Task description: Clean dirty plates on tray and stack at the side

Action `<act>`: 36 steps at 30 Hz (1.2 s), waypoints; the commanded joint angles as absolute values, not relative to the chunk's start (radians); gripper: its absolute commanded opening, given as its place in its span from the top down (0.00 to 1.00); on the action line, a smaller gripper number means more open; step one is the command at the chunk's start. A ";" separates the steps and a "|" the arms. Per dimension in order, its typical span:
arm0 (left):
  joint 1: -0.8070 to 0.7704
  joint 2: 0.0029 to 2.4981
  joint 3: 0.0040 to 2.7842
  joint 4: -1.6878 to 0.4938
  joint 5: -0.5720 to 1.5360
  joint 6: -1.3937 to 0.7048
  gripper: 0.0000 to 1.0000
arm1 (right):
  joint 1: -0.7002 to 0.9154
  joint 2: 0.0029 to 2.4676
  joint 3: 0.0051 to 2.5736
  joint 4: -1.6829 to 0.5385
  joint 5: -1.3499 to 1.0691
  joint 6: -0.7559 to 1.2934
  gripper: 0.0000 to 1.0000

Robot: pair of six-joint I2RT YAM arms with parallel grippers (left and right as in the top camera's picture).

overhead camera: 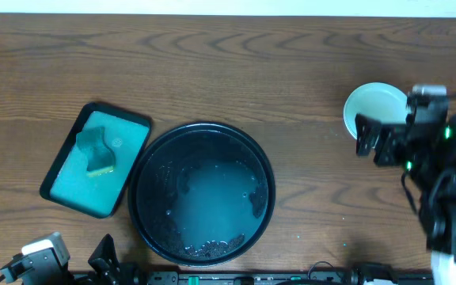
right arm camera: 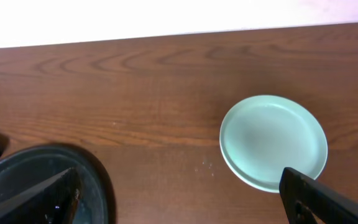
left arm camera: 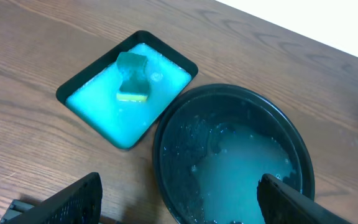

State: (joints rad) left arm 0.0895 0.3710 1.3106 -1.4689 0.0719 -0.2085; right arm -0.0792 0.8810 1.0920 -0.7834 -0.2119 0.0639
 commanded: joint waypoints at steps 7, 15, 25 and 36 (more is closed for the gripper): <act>0.088 0.375 1.307 -1.470 0.060 -0.199 0.20 | -0.043 0.479 0.733 -0.550 -0.195 0.051 0.01; 0.088 0.375 1.307 -1.470 0.060 -0.199 0.20 | -0.005 0.219 0.485 -0.261 -0.196 0.051 0.01; 0.088 0.375 1.307 -1.470 0.060 -0.199 0.20 | 0.022 0.069 0.268 -0.076 -0.195 0.051 0.01; 0.088 0.375 1.307 -1.470 0.060 -0.199 0.20 | 0.020 0.005 0.117 0.065 -0.191 0.051 0.01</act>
State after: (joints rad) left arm 0.0895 0.3710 1.3075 -1.4696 0.0719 -0.2085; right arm 0.0109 0.0135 0.1463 0.0307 -0.2012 0.0582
